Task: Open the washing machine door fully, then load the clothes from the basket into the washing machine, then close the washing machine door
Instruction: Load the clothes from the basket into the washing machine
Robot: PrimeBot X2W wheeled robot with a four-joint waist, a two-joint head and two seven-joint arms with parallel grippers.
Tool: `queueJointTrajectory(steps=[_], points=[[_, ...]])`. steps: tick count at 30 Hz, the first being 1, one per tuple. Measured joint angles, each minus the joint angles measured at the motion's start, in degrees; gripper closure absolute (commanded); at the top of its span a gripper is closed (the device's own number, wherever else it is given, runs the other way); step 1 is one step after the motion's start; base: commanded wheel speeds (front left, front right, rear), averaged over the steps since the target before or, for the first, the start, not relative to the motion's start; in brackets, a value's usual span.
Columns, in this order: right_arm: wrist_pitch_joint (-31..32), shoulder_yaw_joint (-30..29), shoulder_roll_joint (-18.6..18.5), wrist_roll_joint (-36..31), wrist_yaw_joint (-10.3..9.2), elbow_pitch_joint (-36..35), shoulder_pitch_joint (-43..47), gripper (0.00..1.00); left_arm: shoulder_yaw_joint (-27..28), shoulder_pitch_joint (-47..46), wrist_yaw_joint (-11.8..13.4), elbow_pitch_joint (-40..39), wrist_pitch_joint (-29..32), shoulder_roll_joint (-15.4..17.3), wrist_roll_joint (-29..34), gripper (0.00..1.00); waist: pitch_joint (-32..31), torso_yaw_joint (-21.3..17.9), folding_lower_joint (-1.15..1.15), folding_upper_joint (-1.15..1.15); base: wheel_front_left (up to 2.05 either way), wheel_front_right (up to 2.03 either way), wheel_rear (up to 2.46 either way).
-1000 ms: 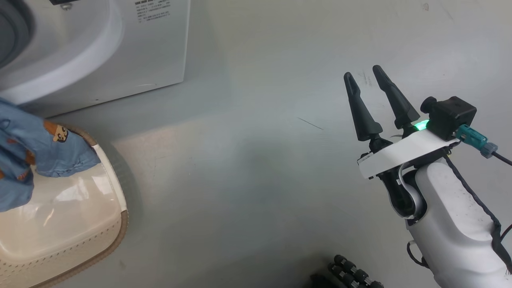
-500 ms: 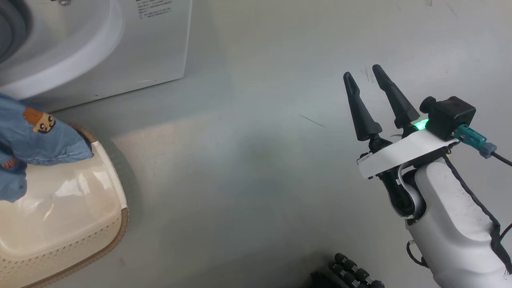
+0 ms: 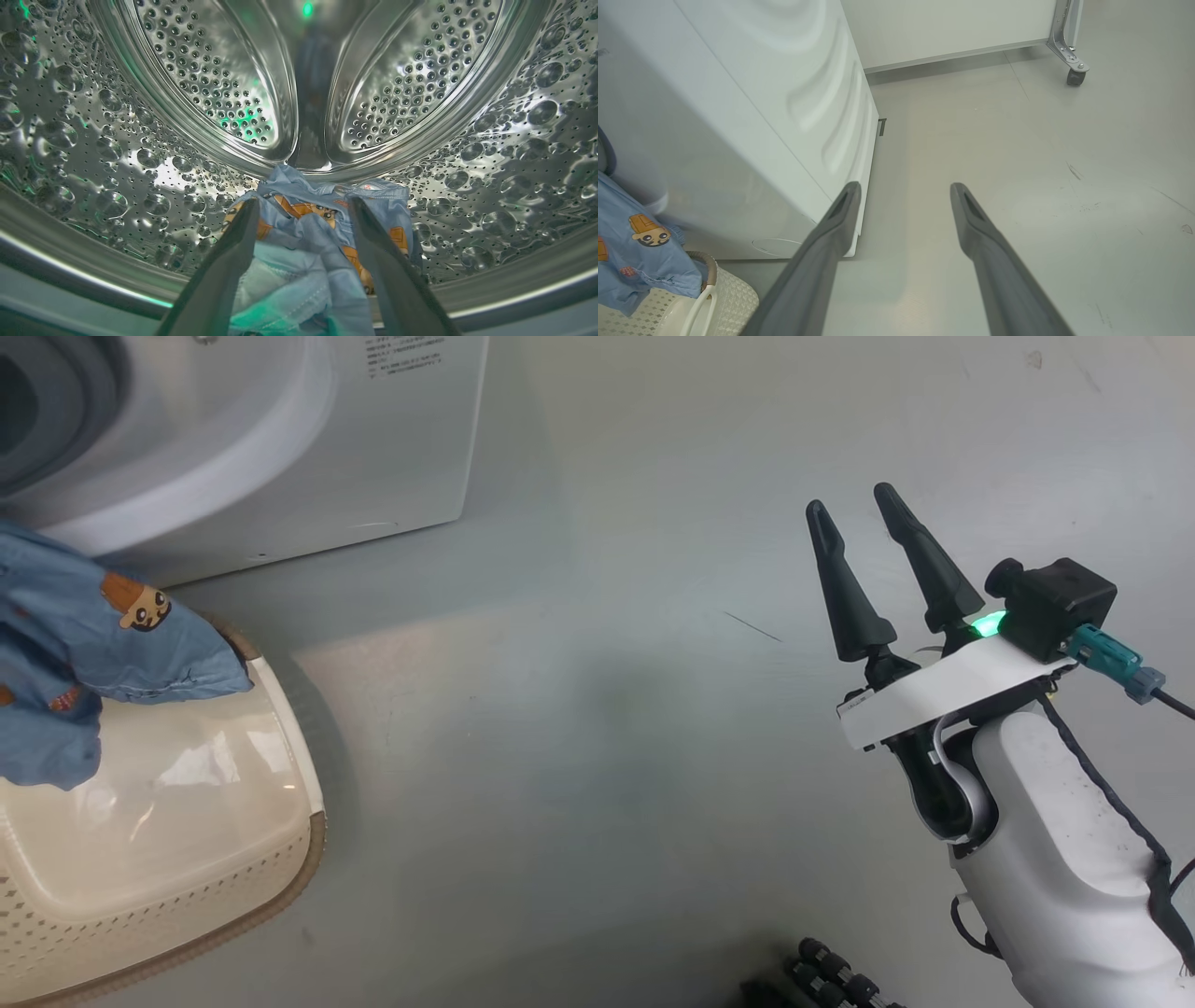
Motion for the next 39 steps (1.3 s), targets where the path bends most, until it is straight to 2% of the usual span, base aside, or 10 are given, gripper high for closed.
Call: queueJointTrajectory(steps=[11, 17, 30, 39], points=[[0.0, -0.2, 0.6, 0.0, 0.00, 0.1, 0.0, 0.00, -0.1, 3.4, -0.5, -0.8, -0.5, -0.3, -0.1, 0.00, -1.3, 1.5, 0.00, 0.00, 0.00, 0.00, 0.00], [0.0, -0.9, 0.4, 0.0, 0.00, 0.2, 0.0, 0.00, -0.7, 7.3, -0.7, -2.5, -0.9, -1.5, -0.2, 0.00, -2.2, 2.6, 0.00, 0.00, 0.00, 0.00, 0.00], [0.0, -1.0, -0.2, -0.4, 0.00, 0.3, 0.0, 0.00, 1.9, 17.4, -1.0, -14.6, -1.0, -1.8, 0.4, 0.00, -4.4, 4.9, 0.00, 0.00, 0.00, 0.00, 0.00], [0.0, -0.5, -0.4, -0.4, 0.00, 0.5, 0.1, 0.00, 4.6, 27.1, -1.0, -23.4, -1.0, -4.8, 0.0, 0.00, -6.0, 5.9, -0.01, 0.00, 0.00, 0.00, 0.00]])
